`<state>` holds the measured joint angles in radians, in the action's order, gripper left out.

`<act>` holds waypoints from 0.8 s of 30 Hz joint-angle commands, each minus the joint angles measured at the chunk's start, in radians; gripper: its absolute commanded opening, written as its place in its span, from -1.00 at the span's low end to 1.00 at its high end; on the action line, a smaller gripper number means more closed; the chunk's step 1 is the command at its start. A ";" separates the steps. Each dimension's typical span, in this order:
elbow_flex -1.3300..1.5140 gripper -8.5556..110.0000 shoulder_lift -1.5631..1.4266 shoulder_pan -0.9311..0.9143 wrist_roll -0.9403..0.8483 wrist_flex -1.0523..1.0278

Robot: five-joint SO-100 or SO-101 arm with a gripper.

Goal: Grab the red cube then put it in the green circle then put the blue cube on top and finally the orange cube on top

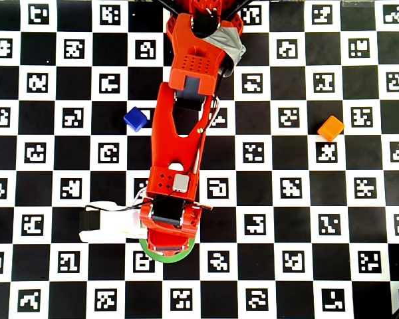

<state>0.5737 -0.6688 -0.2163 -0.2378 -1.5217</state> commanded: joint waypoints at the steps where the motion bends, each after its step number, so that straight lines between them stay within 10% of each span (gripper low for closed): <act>1: 0.002 -0.74 -0.048 -0.012 -0.005 0.025; 24: 0.212 -0.74 -0.114 -0.020 -0.014 0.135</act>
<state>0.7823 -0.6964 -0.2224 -0.2393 -1.3975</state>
